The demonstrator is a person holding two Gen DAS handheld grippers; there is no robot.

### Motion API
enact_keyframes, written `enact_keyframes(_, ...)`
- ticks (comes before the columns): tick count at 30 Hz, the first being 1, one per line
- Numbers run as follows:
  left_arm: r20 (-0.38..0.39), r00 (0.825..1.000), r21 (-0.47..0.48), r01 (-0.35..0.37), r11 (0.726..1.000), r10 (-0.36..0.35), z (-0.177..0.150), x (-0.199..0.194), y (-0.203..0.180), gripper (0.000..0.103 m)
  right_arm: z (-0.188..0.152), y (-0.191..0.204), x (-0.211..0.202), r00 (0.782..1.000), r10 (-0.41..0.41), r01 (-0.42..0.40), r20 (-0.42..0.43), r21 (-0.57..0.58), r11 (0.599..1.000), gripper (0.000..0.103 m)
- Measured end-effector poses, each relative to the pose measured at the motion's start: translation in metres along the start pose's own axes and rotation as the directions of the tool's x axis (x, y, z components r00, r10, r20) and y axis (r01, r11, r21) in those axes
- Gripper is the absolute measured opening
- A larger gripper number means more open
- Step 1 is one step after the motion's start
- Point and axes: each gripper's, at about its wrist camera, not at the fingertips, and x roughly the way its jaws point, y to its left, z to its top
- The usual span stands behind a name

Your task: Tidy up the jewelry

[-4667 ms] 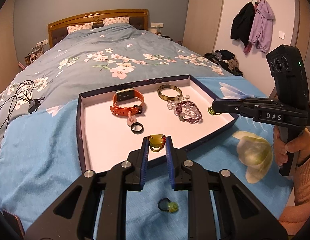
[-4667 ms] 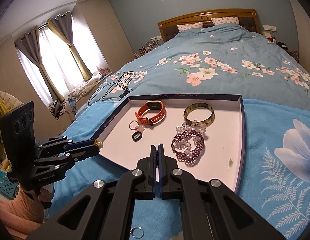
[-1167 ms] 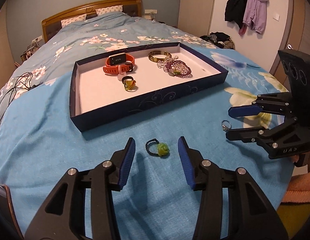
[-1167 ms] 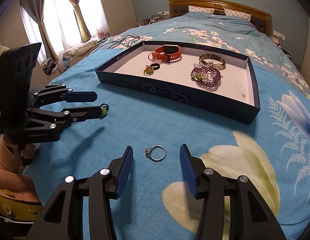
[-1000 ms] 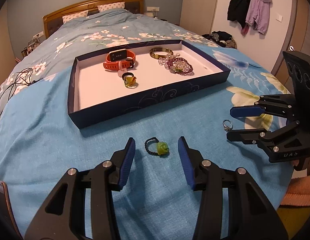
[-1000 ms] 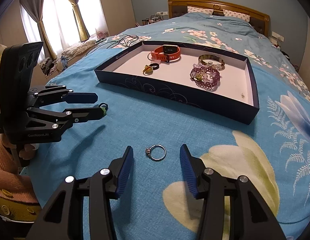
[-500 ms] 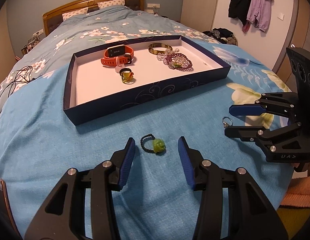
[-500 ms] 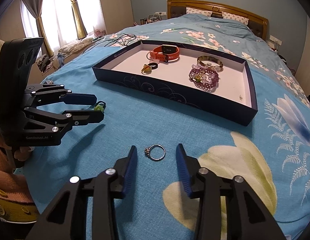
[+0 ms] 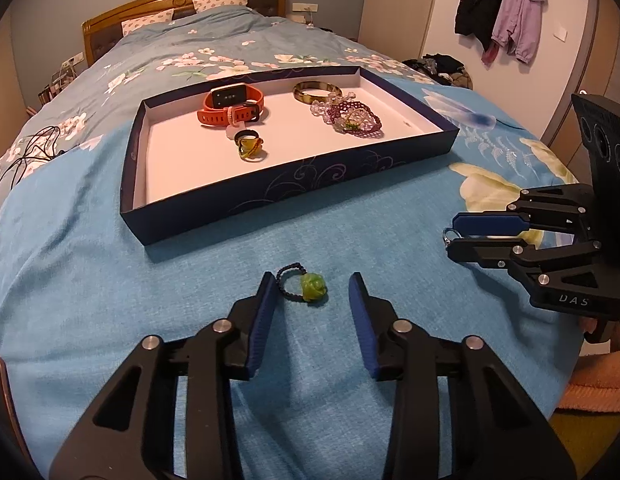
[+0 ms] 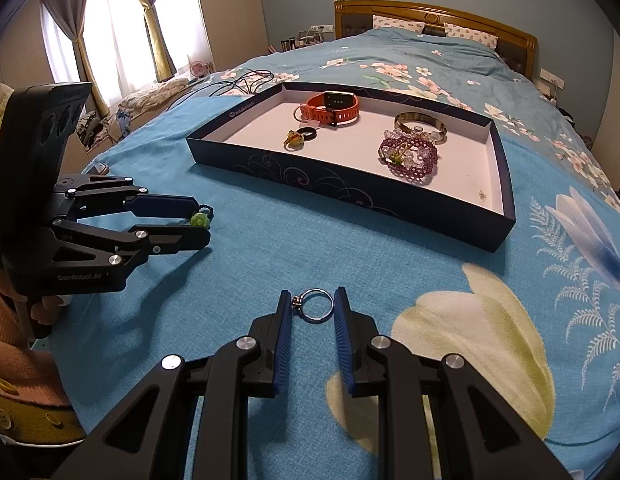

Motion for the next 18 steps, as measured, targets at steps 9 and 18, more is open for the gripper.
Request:
enact_keyframes(9,0.002,1.0,-0.001,0.001,1.0,-0.001,0.0,-0.001,0.002,0.024,0.0,-0.003,-0.004,1.0,0.008,-0.008,0.016,0.012,1.0,0.02)
enact_keyframes(18,0.03,1.0,0.001,-0.006,1.0,0.006,-0.001,-0.01,-0.001,0.024,0.003,-0.004,-0.011,0.999,0.023,-0.024,0.046,0.027,0.999,0.02)
